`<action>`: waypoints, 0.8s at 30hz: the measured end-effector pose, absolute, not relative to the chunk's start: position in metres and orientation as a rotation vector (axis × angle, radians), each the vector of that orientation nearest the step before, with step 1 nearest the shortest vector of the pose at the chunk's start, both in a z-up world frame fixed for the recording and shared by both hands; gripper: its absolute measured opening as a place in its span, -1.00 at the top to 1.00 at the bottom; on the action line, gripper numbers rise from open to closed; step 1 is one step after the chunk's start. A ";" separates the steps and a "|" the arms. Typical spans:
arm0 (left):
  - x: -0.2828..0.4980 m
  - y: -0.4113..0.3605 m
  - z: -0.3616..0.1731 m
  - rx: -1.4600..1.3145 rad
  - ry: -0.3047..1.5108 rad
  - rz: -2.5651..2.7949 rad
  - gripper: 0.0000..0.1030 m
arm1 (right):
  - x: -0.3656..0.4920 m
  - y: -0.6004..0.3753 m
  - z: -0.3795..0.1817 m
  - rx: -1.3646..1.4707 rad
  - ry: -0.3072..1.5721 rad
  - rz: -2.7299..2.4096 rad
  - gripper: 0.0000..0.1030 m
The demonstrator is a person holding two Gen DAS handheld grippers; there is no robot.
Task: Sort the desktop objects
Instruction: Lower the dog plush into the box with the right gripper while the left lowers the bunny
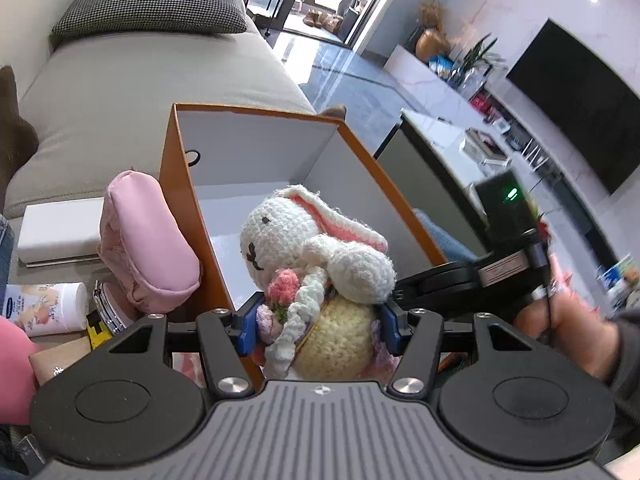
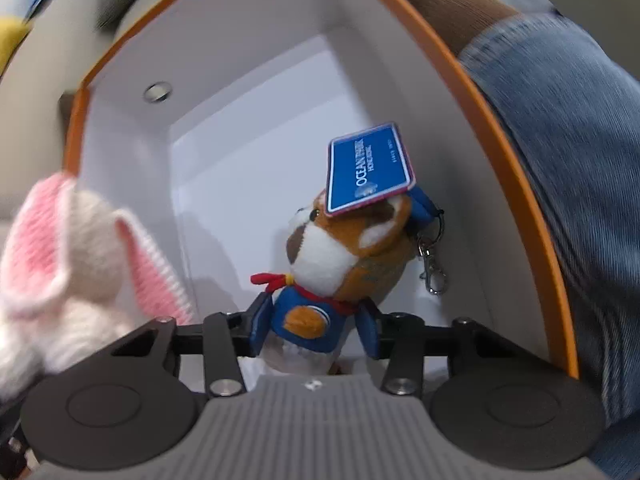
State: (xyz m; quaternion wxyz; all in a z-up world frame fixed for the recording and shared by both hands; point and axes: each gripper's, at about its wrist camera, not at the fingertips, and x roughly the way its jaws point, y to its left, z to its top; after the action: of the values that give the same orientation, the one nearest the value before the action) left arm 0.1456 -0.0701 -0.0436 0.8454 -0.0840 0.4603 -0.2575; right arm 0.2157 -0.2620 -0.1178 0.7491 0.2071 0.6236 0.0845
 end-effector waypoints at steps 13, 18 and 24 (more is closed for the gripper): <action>0.137 -0.117 -0.059 0.033 1.095 -0.483 -0.30 | 0.221 -0.256 -0.088 -0.003 1.372 0.542 0.27; 0.138 -0.134 -0.065 0.135 1.155 -0.494 -0.35 | 0.214 -0.257 -0.093 -0.052 1.358 0.601 0.27; 0.139 -0.145 -0.073 0.257 1.193 -0.513 -0.42 | 0.209 -0.249 -0.099 -0.065 1.383 0.626 0.26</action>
State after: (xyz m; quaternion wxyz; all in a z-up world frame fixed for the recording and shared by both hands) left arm 0.1385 -0.1449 -0.0729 0.7888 0.1194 0.5539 -0.2381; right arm 0.2088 -0.2489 -0.0994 0.7249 -0.0292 0.6271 0.2837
